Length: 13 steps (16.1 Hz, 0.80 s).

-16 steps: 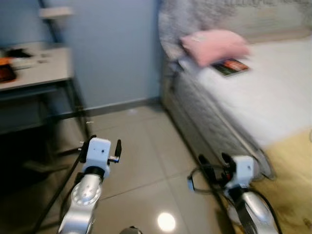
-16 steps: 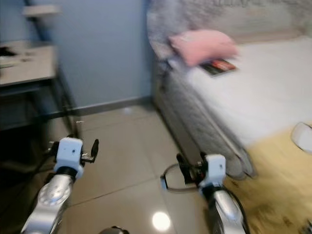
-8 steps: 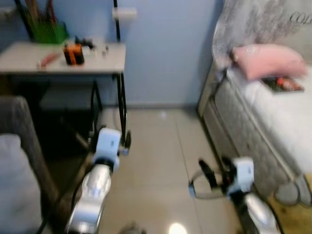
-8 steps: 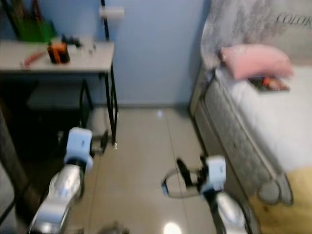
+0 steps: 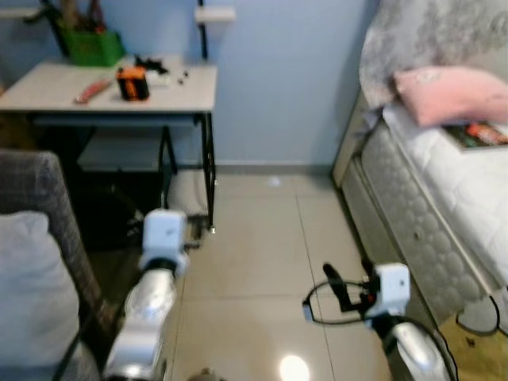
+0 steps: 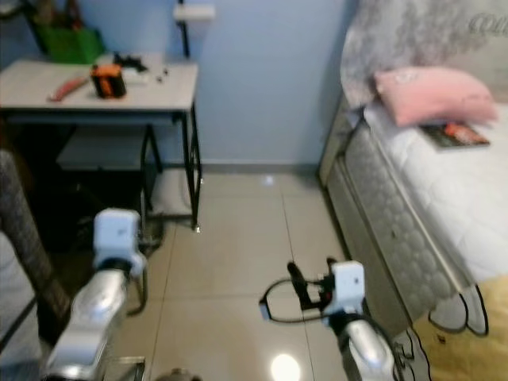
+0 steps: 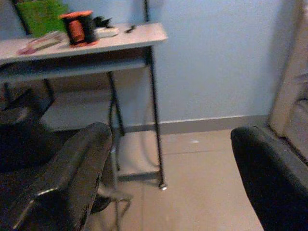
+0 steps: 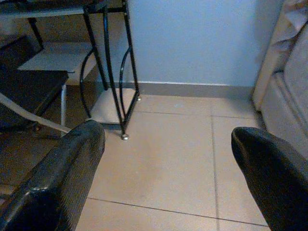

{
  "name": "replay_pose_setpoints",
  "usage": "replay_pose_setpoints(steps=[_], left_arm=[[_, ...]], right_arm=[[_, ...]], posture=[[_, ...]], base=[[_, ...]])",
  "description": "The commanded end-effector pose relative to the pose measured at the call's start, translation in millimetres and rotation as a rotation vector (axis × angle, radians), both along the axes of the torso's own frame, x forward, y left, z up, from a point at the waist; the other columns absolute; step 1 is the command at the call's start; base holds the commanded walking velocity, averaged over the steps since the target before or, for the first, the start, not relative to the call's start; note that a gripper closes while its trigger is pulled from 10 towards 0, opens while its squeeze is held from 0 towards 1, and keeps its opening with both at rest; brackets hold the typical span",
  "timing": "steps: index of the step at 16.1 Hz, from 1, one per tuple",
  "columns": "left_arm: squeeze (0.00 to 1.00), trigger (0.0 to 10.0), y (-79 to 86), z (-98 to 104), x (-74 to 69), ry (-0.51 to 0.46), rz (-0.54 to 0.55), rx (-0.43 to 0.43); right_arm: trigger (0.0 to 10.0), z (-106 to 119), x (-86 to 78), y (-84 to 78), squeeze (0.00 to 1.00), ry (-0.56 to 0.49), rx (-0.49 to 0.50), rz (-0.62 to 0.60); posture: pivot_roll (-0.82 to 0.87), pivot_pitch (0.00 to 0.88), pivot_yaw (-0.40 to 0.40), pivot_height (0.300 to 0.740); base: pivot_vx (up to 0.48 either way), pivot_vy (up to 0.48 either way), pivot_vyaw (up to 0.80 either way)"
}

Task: Clean up the room

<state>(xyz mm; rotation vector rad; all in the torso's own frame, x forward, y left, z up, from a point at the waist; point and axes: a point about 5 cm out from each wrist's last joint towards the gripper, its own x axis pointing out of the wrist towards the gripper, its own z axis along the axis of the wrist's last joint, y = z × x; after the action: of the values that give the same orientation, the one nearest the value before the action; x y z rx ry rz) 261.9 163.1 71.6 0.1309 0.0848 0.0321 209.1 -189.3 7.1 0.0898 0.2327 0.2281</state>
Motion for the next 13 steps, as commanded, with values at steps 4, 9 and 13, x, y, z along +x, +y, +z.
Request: replay_pose_setpoints(steps=[4, 9, 13], left_arm=[[0.00, 10.0, -5.2, 6.1, 5.5, -0.018, -0.006, -0.012], [0.00, 10.0, 0.1, -6.1, -8.8, 0.043, -0.036, 0.030], [0.00, 10.0, -23.0, 11.3, -13.2, -0.035, -0.106, -0.044]], right_arm=[[10.0, 5.8, 4.6, -1.5, 0.00, -0.019, -0.002, -0.013], [10.0, 17.0, -16.5, 7.0, 0.00, -0.059, -0.083, 0.066], [10.0, 3.2, -50.8, 3.4, 0.00, -0.001, -0.106, 0.037]], posture=[[0.05, 0.000, -0.017, 0.740], [0.06, 0.000, -0.032, 0.740], [0.04, 0.000, -0.045, 0.740]], base=[[0.436, 0.000, 0.00], [0.320, 0.000, 0.00], [0.000, 0.000, 0.00]])
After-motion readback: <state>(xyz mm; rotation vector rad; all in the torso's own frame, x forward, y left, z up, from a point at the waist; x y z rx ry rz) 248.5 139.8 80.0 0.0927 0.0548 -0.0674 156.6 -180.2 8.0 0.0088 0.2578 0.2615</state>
